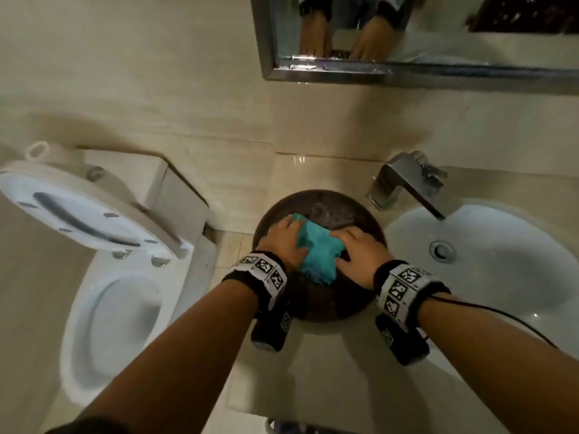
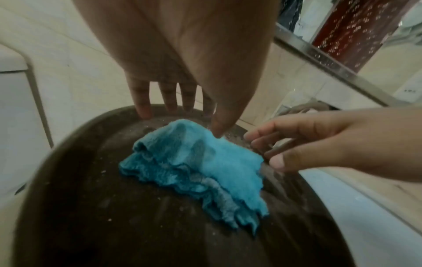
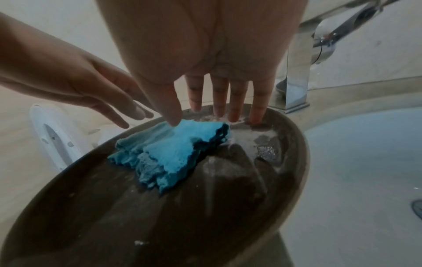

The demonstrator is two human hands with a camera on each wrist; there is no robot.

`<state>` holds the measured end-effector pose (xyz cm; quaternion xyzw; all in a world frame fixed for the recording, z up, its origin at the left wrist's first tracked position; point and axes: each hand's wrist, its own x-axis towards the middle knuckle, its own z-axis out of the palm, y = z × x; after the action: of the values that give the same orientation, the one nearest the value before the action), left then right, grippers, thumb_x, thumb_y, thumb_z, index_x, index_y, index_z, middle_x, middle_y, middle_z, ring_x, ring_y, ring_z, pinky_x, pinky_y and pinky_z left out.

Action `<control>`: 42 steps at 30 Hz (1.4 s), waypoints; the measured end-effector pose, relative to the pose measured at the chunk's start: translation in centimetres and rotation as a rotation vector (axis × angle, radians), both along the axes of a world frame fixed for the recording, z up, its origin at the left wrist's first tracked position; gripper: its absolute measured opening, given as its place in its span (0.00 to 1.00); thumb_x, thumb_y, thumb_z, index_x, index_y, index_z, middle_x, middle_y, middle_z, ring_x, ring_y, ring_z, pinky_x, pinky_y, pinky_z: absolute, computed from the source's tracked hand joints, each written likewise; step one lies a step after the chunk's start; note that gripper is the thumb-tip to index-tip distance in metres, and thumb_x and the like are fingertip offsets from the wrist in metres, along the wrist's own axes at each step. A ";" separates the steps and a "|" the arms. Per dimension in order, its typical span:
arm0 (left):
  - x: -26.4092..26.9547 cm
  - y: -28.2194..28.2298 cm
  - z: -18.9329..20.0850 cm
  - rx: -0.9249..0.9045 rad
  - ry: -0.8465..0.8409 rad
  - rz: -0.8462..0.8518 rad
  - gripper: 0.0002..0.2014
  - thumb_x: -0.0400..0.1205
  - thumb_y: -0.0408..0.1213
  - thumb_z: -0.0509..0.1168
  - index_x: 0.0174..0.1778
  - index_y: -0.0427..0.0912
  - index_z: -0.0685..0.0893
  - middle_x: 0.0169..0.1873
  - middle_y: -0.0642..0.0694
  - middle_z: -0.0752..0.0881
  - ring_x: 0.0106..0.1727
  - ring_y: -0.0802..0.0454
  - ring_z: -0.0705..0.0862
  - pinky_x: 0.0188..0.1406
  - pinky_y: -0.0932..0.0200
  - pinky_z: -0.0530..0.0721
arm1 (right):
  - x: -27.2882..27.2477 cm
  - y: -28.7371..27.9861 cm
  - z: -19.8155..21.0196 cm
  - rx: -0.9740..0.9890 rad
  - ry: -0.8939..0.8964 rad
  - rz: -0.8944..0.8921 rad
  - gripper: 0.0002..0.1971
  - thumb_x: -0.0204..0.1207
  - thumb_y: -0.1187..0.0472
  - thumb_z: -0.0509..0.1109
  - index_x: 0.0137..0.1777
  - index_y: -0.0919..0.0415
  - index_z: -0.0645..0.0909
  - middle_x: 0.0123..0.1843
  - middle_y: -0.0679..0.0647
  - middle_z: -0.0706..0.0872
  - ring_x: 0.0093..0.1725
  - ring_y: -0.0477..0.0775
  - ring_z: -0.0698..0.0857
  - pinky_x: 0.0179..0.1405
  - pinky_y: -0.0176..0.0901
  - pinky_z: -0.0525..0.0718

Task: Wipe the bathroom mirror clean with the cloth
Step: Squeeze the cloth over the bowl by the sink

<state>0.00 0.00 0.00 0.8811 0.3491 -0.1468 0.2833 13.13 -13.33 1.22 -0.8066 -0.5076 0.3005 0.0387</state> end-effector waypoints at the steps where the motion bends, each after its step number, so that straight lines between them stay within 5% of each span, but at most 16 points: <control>1: 0.2 0.0 -0.4 -0.004 0.022 -0.009 0.34 0.79 0.44 0.65 0.81 0.45 0.60 0.81 0.41 0.55 0.80 0.41 0.58 0.77 0.44 0.62 | 0.1 0.2 -0.3 0.001 0.008 -0.009 0.30 0.77 0.51 0.66 0.78 0.51 0.63 0.78 0.55 0.65 0.71 0.62 0.71 0.70 0.55 0.72; 7: -0.2 -0.9 -1.8 -0.032 0.005 0.124 0.30 0.79 0.36 0.66 0.78 0.52 0.65 0.81 0.39 0.51 0.79 0.37 0.58 0.78 0.46 0.62 | 0.3 1.3 -1.9 0.014 0.084 -0.066 0.27 0.77 0.53 0.66 0.77 0.52 0.67 0.74 0.56 0.70 0.70 0.61 0.71 0.69 0.51 0.71; 14: -0.8 -0.6 -1.3 -0.097 -0.026 0.185 0.26 0.77 0.29 0.65 0.71 0.48 0.72 0.66 0.36 0.72 0.67 0.38 0.73 0.69 0.51 0.71 | -0.4 2.2 -2.2 0.037 0.255 -0.242 0.31 0.77 0.58 0.68 0.78 0.54 0.61 0.71 0.58 0.75 0.68 0.60 0.75 0.67 0.48 0.73; 19: -1.3 -1.2 0.1 -0.111 -0.100 0.173 0.19 0.76 0.30 0.65 0.62 0.48 0.76 0.61 0.40 0.76 0.63 0.41 0.77 0.65 0.54 0.74 | -1.0 2.1 -1.3 0.025 0.184 -0.164 0.13 0.76 0.58 0.68 0.60 0.58 0.80 0.58 0.56 0.78 0.60 0.56 0.79 0.56 0.39 0.71; 24: -1.6 -0.8 3.8 -0.111 -0.323 0.177 0.19 0.74 0.23 0.63 0.59 0.41 0.76 0.57 0.38 0.76 0.59 0.42 0.76 0.55 0.65 0.69 | -0.9 1.9 2.9 0.140 0.307 -0.220 0.07 0.76 0.60 0.69 0.51 0.54 0.74 0.47 0.49 0.80 0.48 0.51 0.82 0.44 0.38 0.76; 28: -1.4 -0.5 8.3 -0.112 -0.454 0.149 0.19 0.76 0.21 0.62 0.61 0.40 0.77 0.56 0.40 0.74 0.55 0.49 0.75 0.48 0.77 0.67 | -1.1 1.9 7.3 0.232 0.368 -0.287 0.20 0.74 0.59 0.72 0.62 0.55 0.69 0.55 0.53 0.82 0.53 0.54 0.83 0.55 0.50 0.82; 30: -1.3 -0.4 10.7 -0.090 -0.512 0.102 0.20 0.76 0.22 0.63 0.62 0.41 0.78 0.57 0.39 0.76 0.56 0.48 0.76 0.54 0.69 0.73 | -1.3 1.9 9.5 0.303 0.403 -0.336 0.26 0.73 0.56 0.73 0.69 0.55 0.68 0.59 0.51 0.81 0.57 0.52 0.81 0.58 0.49 0.82; 33: -1.7 -0.2 14.1 -0.069 -0.589 0.019 0.19 0.77 0.22 0.62 0.61 0.43 0.79 0.59 0.40 0.78 0.60 0.45 0.77 0.62 0.56 0.77 | -1.4 1.5 13.0 0.344 0.321 -0.310 0.19 0.77 0.57 0.71 0.66 0.57 0.74 0.55 0.50 0.82 0.52 0.48 0.79 0.49 0.38 0.76; 37: -2.9 0.7 17.7 0.040 -0.586 -0.049 0.17 0.80 0.26 0.62 0.63 0.47 0.81 0.61 0.41 0.76 0.63 0.47 0.74 0.58 0.71 0.64 | -1.5 1.0 16.9 0.414 0.308 -0.267 0.13 0.76 0.60 0.71 0.60 0.58 0.78 0.54 0.55 0.86 0.55 0.56 0.84 0.56 0.50 0.82; 39: -3.4 0.9 19.3 0.048 -0.599 -0.045 0.17 0.82 0.29 0.61 0.64 0.49 0.81 0.64 0.41 0.73 0.66 0.48 0.73 0.60 0.73 0.62 | -1.9 0.6 18.9 0.476 0.463 -0.310 0.12 0.77 0.66 0.69 0.58 0.54 0.75 0.52 0.55 0.87 0.54 0.57 0.85 0.51 0.52 0.85; 42: -3.8 0.8 21.5 0.057 -0.595 -0.049 0.19 0.81 0.43 0.65 0.69 0.51 0.78 0.75 0.42 0.65 0.75 0.47 0.66 0.71 0.65 0.59 | -2.9 0.1 21.8 0.621 0.654 -0.368 0.26 0.76 0.75 0.66 0.64 0.46 0.67 0.52 0.59 0.85 0.51 0.58 0.86 0.40 0.47 0.86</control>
<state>-3.84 0.80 21.51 0.9012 0.2336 0.1208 0.3446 10.27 -13.25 23.03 -0.6966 -0.3835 0.3606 0.4874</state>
